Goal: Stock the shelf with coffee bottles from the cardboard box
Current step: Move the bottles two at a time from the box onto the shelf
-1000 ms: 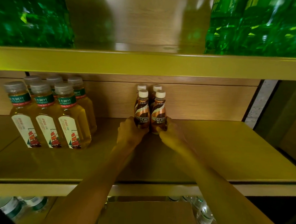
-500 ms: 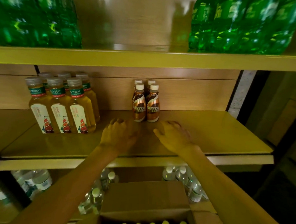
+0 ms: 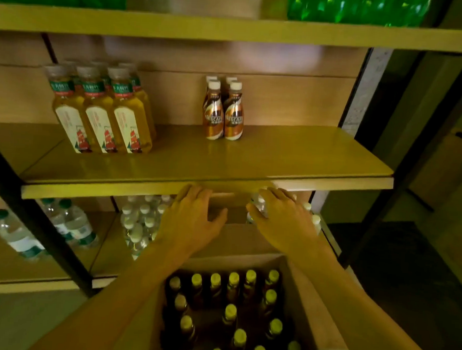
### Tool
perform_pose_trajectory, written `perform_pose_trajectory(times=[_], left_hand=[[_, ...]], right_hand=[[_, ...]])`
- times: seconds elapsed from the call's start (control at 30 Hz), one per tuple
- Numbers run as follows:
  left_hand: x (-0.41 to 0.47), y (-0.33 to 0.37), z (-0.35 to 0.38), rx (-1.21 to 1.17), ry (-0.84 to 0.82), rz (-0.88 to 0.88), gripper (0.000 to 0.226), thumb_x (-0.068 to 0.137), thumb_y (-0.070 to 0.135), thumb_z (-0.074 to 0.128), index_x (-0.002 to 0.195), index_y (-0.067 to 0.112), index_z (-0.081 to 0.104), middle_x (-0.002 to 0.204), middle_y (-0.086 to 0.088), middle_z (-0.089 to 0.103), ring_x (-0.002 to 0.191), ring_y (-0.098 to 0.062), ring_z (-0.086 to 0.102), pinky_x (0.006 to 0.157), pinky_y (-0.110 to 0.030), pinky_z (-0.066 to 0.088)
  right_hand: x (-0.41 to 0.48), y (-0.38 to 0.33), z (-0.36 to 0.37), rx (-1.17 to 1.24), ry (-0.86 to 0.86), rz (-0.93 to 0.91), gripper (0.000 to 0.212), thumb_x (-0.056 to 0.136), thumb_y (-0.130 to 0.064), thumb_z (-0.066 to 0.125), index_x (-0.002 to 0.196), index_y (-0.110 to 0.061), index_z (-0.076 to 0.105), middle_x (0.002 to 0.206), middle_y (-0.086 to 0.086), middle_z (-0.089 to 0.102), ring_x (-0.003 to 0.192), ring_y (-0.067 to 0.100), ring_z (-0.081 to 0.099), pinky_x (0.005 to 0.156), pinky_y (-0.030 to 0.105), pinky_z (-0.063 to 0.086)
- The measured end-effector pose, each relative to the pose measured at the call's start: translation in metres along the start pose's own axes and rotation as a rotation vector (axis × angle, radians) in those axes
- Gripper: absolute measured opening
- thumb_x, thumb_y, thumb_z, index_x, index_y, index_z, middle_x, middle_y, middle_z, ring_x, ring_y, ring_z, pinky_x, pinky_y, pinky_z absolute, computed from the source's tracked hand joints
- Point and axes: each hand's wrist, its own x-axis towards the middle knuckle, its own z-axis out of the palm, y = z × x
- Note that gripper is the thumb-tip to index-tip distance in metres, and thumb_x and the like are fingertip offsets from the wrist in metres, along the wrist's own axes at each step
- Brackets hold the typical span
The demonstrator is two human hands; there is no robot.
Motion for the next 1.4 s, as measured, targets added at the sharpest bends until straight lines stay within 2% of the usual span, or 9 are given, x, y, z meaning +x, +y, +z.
perform_pose_trajectory(times=[0.23,0.37,0.63,0.73,0.87,1.03,1.13,1.27,1.4], left_hand=[[-0.064,0.001,0.075,-0.031,-0.253,-0.030,0.059,0.090,0.059,0.047,0.131,0.018,0.054,0.135,-0.002,0.055,0.128,-0.024,0.048,0.095,-0.041,0.048],[-0.098,0.000,0.118,-0.026,-0.434,-0.076,0.054,0.091,0.060,0.042,0.126,0.020,0.055,0.131,0.001,0.057,0.121,-0.021,0.053,0.089,-0.038,0.050],[-0.136,-0.001,0.182,-0.076,-0.673,-0.202,0.057,0.092,0.057,0.045,0.132,0.017,0.051,0.133,-0.001,0.054,0.126,-0.022,0.049,0.094,-0.037,0.048],[-0.142,-0.002,0.200,-0.098,-0.741,-0.253,0.052,0.093,0.054,0.047,0.129,0.017,0.051,0.128,-0.002,0.056,0.122,-0.023,0.052,0.091,-0.036,0.049],[-0.142,-0.003,0.223,-0.200,-0.819,-0.363,0.042,0.091,0.052,0.049,0.116,0.019,0.052,0.119,-0.003,0.058,0.112,-0.026,0.057,0.084,-0.037,0.049],[-0.143,-0.012,0.253,-0.371,-0.839,-0.555,0.053,0.082,0.050,0.062,0.126,0.023,0.053,0.126,-0.002,0.061,0.117,-0.027,0.058,0.091,-0.040,0.050],[-0.145,-0.020,0.269,-0.464,-0.884,-0.617,0.061,0.076,0.042,0.072,0.133,0.028,0.052,0.130,0.001,0.062,0.120,-0.024,0.058,0.097,-0.041,0.050],[-0.147,-0.027,0.290,-0.549,-0.940,-0.678,0.083,0.073,0.033,0.082,0.146,0.024,0.043,0.142,-0.003,0.054,0.132,-0.025,0.050,0.106,-0.041,0.044],[-0.148,-0.035,0.305,-0.599,-0.941,-0.691,0.087,0.070,0.022,0.087,0.146,0.018,0.045,0.144,-0.006,0.052,0.135,-0.025,0.046,0.109,-0.040,0.041]], right_hand=[[-0.064,0.030,0.074,-0.022,-0.156,0.114,0.044,0.095,-0.049,0.050,0.122,-0.016,0.060,0.125,0.002,0.062,0.122,0.026,0.054,0.092,0.040,0.047],[-0.091,0.047,0.116,0.070,-0.329,0.249,0.043,0.096,-0.048,0.050,0.124,-0.016,0.057,0.129,0.005,0.060,0.126,0.028,0.051,0.099,0.043,0.045],[-0.124,0.067,0.170,0.142,-0.599,0.416,0.043,0.096,-0.049,0.046,0.126,-0.020,0.053,0.124,0.002,0.059,0.118,0.027,0.054,0.091,0.040,0.048],[-0.131,0.079,0.185,0.229,-0.602,0.570,0.048,0.095,-0.049,0.049,0.133,-0.019,0.045,0.123,0.003,0.059,0.116,0.028,0.056,0.087,0.039,0.048],[-0.128,0.093,0.205,0.280,-0.559,0.731,0.040,0.093,-0.048,0.054,0.120,-0.019,0.050,0.117,0.002,0.062,0.104,0.022,0.058,0.085,0.039,0.049],[-0.111,0.112,0.233,0.489,-0.594,0.958,0.058,0.092,-0.038,0.062,0.138,-0.009,0.042,0.120,0.011,0.061,0.108,0.030,0.060,0.080,0.038,0.045],[-0.102,0.122,0.250,0.621,-0.614,1.029,0.045,0.091,-0.021,0.067,0.129,-0.001,0.051,0.105,0.009,0.061,0.101,0.026,0.061,0.089,0.042,0.051],[-0.095,0.130,0.273,0.593,-0.678,1.060,0.062,0.086,-0.012,0.073,0.139,-0.007,0.043,0.134,0.015,0.053,0.125,0.032,0.051,0.099,0.037,0.045],[-0.098,0.132,0.294,0.575,-0.699,1.085,0.062,0.083,-0.011,0.076,0.137,-0.008,0.047,0.136,0.012,0.054,0.127,0.028,0.051,0.095,0.030,0.043]])
